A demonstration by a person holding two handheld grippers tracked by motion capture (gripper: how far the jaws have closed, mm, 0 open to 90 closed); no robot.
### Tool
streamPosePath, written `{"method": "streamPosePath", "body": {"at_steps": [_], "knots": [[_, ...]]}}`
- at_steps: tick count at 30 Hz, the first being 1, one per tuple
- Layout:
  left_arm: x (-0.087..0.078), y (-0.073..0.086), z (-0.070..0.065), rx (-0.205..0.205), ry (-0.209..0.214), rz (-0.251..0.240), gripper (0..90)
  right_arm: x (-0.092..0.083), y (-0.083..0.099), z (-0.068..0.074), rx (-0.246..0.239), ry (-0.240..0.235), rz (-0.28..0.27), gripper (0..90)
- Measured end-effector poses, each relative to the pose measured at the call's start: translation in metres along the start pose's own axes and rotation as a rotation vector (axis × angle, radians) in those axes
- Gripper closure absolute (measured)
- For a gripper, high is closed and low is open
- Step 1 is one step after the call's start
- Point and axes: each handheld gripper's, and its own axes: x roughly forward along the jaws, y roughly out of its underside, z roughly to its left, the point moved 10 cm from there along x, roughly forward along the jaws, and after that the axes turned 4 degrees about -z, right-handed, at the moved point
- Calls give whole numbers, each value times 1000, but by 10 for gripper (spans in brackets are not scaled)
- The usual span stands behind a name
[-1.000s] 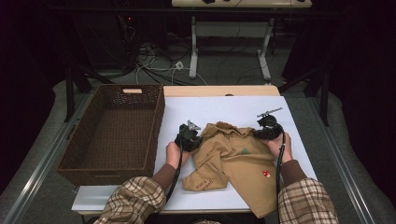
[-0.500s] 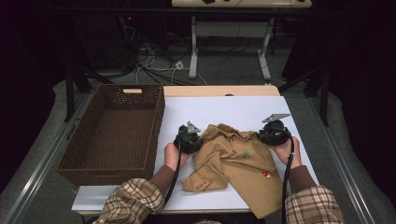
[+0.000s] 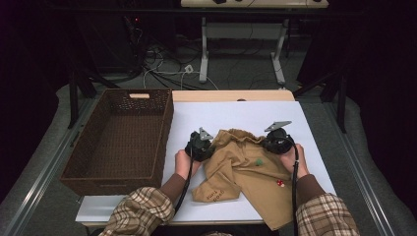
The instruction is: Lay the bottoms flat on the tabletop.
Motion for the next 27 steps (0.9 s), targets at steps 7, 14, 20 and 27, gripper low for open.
{"method": "streamPosePath", "body": {"at_steps": [7, 14, 20, 27], "knots": [[1, -12, 3, -28, -22, -15, 649, 10, -6, -10, 30, 31, -9, 787], [10, -22, 2, -48, -13, 7, 558, 13, -11, -17, 20, 68, -8, 516], [19, -20, 3, -38, -12, 36, 621, 26, -6, -18, 25, 46, 27, 512], [23, -16, -1, -23, 23, 52, 834, 26, -5, -14, 71, 4, 11, 772]]}}
